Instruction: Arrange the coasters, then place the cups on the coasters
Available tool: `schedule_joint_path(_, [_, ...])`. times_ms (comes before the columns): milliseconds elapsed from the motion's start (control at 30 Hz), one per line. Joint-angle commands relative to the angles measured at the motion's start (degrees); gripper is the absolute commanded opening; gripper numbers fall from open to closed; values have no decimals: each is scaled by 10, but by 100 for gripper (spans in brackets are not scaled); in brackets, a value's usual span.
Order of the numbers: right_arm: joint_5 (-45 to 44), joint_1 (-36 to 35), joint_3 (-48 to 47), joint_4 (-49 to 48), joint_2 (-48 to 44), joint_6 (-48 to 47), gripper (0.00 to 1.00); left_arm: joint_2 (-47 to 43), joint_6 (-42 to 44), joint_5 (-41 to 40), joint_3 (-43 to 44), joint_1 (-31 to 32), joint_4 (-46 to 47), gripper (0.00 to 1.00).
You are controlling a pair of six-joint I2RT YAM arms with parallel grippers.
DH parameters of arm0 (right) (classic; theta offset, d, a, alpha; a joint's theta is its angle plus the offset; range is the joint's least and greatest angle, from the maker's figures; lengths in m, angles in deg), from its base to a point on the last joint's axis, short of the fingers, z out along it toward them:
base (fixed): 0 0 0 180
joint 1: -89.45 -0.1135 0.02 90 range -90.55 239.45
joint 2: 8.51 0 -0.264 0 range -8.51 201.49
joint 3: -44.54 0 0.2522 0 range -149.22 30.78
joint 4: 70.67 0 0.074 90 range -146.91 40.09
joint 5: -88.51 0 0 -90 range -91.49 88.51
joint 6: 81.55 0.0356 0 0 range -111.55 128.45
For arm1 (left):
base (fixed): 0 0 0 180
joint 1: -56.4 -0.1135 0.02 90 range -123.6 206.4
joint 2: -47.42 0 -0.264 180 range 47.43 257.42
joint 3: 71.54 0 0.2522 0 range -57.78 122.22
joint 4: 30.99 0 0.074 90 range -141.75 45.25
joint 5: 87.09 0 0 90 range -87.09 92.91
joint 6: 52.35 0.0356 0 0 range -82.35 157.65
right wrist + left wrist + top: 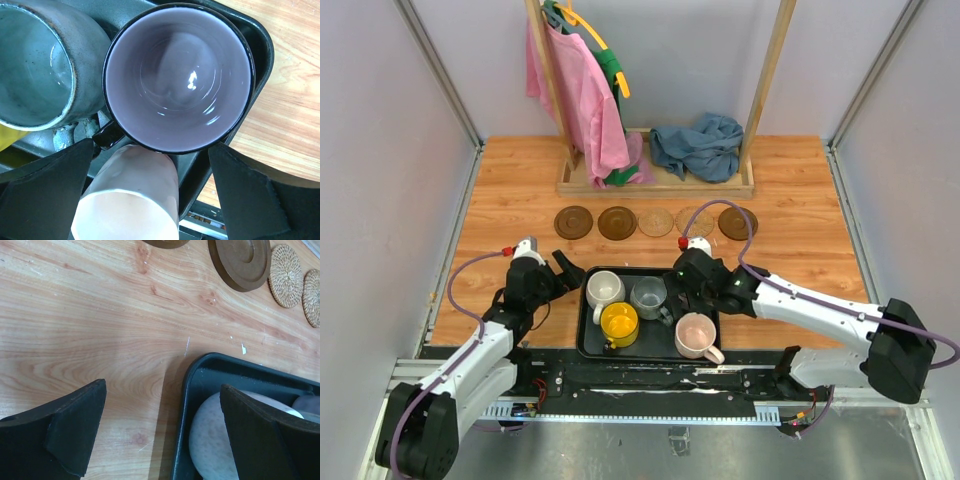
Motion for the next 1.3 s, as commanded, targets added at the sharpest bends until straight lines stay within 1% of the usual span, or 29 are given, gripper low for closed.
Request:
schedule_joint_path(0, [-16, -7, 0, 2, 9, 8, 99, -9, 7, 4, 13, 3, -2, 99])
schedule_joint_path(200, [-29, -7, 1, 4, 16, 24, 99, -7, 11, 5, 14, 3, -1, 99])
schedule_joint_path(433, [-76, -8, -4, 63, 23, 55, 99, 6, 16, 7, 14, 3, 6, 99])
schedule_joint_path(633, [-105, -8, 12, 107, -10, 81, 99, 11, 14, 13, 8, 3, 14, 99])
schedule_joint_path(800, [-110, -8, 27, 106, -37, 79, 99, 15, 12, 13, 3, 3, 21, 99])
schedule_joint_path(900, [-106, -8, 36, 85, -38, 69, 100, 21, 12, 15, 2, 3, 27, 99])
schedule_joint_path(1033, [-108, -7, 41, 68, -16, 67, 100, 29, 12, 16, 1, 3, 31, 99])
schedule_joint_path(1267, [-126, -7, 39, 80, 8, 78, 100, 32, 14, 12, -1, 3, 32, 99])
